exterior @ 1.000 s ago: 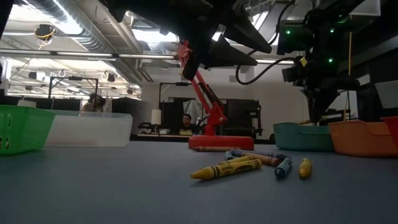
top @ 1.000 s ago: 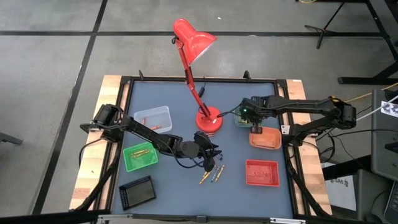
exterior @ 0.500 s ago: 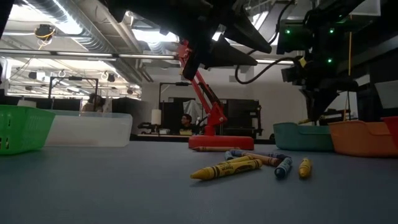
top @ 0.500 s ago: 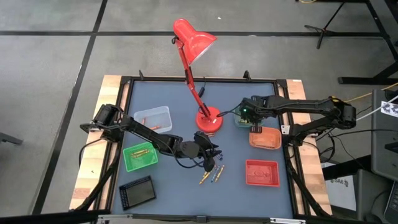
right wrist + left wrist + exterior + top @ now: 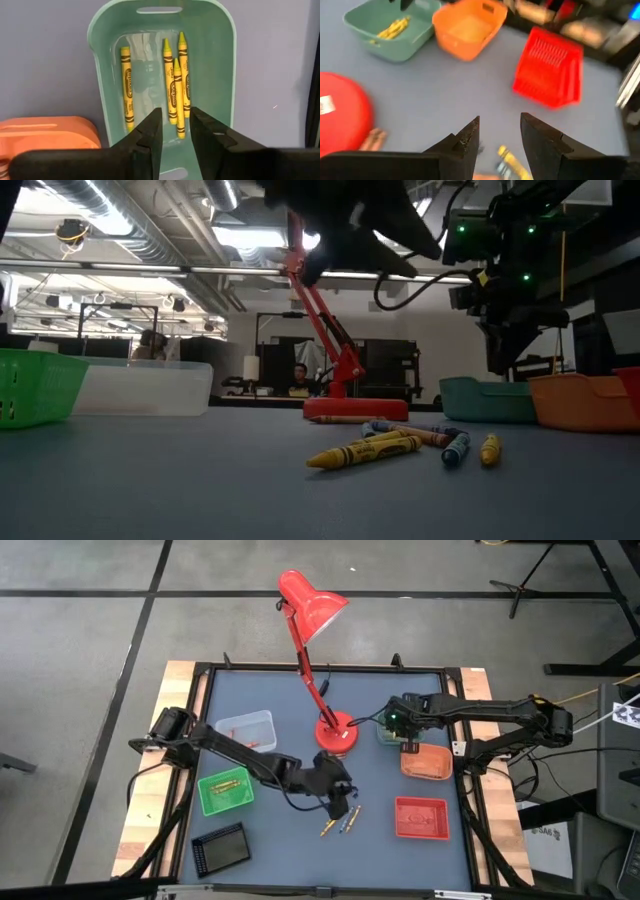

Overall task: Sort crayons
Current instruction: Put the blue crayon into the black bin, then put the brown crayon into the orange bin

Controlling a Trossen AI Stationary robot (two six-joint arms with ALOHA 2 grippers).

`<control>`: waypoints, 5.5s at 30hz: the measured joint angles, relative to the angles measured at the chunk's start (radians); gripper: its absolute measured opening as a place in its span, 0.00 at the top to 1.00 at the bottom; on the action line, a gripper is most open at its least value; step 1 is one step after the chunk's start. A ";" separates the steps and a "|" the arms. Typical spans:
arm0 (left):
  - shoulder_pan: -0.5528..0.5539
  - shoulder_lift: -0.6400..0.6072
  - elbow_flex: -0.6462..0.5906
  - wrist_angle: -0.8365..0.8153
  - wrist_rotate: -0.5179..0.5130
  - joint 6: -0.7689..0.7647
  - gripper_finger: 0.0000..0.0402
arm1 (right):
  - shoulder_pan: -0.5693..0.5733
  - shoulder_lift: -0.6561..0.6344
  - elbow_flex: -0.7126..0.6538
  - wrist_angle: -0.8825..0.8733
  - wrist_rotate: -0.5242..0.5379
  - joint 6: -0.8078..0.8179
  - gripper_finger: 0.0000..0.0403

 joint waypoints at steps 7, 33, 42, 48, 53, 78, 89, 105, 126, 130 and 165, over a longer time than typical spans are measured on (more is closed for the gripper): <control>-0.005 -0.002 0.213 -0.423 -0.083 -0.081 0.68 | 0.000 0.000 0.000 0.003 -0.006 0.003 0.77; -0.015 0.255 0.218 -0.459 -0.054 -0.498 0.68 | 0.000 0.000 0.000 0.003 -0.008 0.007 0.77; -0.014 0.266 0.217 -0.572 -0.054 -0.575 0.68 | 0.000 -0.001 0.000 0.006 -0.008 0.008 0.77; -0.014 0.266 0.217 -0.537 -0.048 -0.577 0.68 | 0.000 -0.001 0.000 0.006 -0.008 0.008 0.77; -0.014 0.272 0.217 -0.520 -0.050 -0.579 0.68 | 0.000 -0.001 0.000 0.007 -0.008 0.008 0.77; -0.012 0.330 0.220 -0.542 -0.008 -0.600 0.87 | 0.000 -0.001 0.000 0.037 -0.009 0.007 0.77; 0.005 0.308 0.218 -0.569 0.017 -0.594 0.98 | 0.000 -0.001 0.000 0.043 -0.008 -0.023 0.77; 0.007 0.131 0.216 -0.626 0.259 -0.325 0.99 | 0.001 -0.001 0.000 0.051 -0.077 -0.026 0.77; -0.318 -0.168 0.219 -0.963 0.372 -0.445 0.99 | 0.001 -0.001 0.001 0.060 -0.115 -0.026 0.77; -0.422 -0.168 0.212 -0.997 0.354 -0.555 0.99 | 0.001 -0.001 0.001 0.068 -0.200 -0.023 0.77; -0.706 -0.168 -0.186 -0.884 0.342 -0.867 0.79 | 0.527 0.007 0.030 0.757 -0.224 -0.124 0.77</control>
